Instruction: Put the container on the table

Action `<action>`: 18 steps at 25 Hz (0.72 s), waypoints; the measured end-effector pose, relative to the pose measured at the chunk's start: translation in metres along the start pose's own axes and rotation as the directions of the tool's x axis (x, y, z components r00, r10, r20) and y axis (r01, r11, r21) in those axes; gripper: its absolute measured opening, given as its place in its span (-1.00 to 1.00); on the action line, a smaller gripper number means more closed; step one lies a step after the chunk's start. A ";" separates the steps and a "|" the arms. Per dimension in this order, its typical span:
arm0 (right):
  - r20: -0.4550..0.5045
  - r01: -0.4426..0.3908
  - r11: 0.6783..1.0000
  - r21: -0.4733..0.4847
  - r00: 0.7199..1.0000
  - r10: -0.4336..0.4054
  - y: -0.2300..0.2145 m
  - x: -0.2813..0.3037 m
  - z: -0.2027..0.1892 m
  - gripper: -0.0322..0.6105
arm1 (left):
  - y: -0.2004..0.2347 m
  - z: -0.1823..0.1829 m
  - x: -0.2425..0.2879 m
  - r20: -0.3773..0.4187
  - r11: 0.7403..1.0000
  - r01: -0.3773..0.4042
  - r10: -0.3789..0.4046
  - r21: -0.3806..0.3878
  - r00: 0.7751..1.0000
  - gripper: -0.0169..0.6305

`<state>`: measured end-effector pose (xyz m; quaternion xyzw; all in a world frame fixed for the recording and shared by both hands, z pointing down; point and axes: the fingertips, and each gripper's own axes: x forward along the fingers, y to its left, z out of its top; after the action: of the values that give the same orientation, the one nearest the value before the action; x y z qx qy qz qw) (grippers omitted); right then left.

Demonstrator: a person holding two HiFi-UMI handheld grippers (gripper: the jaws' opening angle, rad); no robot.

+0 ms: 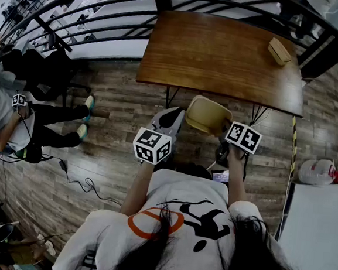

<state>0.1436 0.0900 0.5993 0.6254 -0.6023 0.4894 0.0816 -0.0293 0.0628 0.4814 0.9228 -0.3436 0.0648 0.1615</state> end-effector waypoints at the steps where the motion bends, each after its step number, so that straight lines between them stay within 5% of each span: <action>1: -0.001 -0.002 1.000 -0.002 1.000 0.002 0.000 0.001 0.001 -0.81 | 0.000 0.000 0.001 0.001 1.000 -0.002 0.002 -0.001 1.000 -0.95; 18: 0.018 -0.009 0.999 0.036 1.000 0.009 -0.003 -0.001 0.003 -0.81 | -0.001 -0.001 0.000 -0.007 1.000 -0.005 0.005 0.002 1.000 -0.95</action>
<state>0.1476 0.0890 0.5987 0.6285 -0.5969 0.4948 0.0626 -0.0288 0.0635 0.4819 0.9220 -0.3451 0.0688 0.1617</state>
